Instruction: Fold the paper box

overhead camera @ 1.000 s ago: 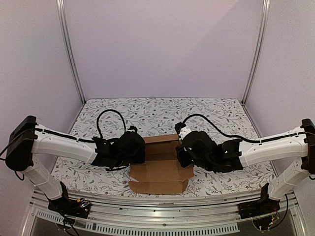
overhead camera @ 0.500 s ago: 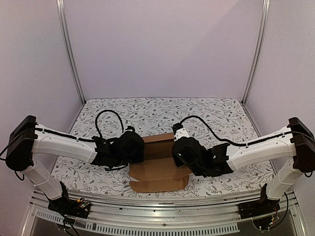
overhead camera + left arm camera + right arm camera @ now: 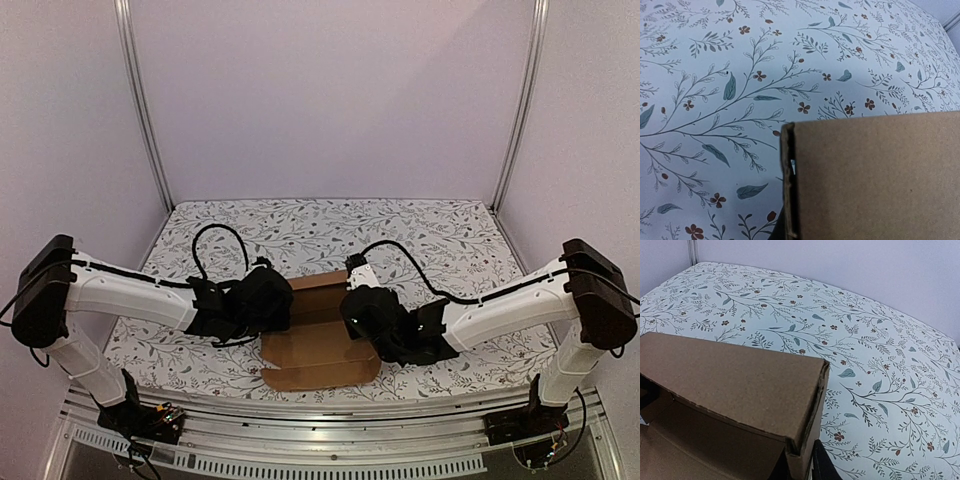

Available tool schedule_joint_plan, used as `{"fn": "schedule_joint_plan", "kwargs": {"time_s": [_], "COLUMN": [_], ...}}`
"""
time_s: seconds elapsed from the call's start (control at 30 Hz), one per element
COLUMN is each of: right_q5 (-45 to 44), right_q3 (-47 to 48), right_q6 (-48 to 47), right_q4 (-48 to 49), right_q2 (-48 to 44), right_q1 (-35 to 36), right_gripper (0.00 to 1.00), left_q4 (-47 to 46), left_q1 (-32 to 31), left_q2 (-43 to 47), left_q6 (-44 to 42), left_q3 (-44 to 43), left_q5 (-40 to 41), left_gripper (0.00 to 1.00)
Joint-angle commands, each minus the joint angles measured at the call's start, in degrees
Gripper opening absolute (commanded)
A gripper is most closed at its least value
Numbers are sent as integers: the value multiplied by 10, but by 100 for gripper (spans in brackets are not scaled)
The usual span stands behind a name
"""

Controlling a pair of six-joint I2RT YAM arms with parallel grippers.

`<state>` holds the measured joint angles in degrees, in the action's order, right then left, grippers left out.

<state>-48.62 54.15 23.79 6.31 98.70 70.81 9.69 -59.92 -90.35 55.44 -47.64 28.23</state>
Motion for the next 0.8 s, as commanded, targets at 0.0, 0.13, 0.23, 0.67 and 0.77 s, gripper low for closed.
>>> {"fn": "schedule_joint_plan", "kwargs": {"time_s": [0.0, 0.13, 0.23, 0.67, 0.77], "right_q5": [12, 7, 9, -3, 18], "right_q3": [18, 17, 17, 23, 26], "right_q6": [-5, -12, -16, -46, -55], "right_q4": [42, 53, 58, 73, 75], "right_q2": [20, 22, 23, 31, 40], "right_q1": [7, 7, 8, 8, -4], "right_gripper": [6, 0, 0, 0, 0], "left_q4": [-34, -34, -32, -1, 13], "left_q1": [-2, -3, -3, -3, -3], "left_q2": [10, 8, 7, 14, 25], "left_q6": [2, 4, 7, 7, 3], "left_q3": [-8, -9, -10, -20, -17], "left_q5": [-19, -19, -19, -20, -21], "left_gripper": [0, 0, 0, 33, 41]}}
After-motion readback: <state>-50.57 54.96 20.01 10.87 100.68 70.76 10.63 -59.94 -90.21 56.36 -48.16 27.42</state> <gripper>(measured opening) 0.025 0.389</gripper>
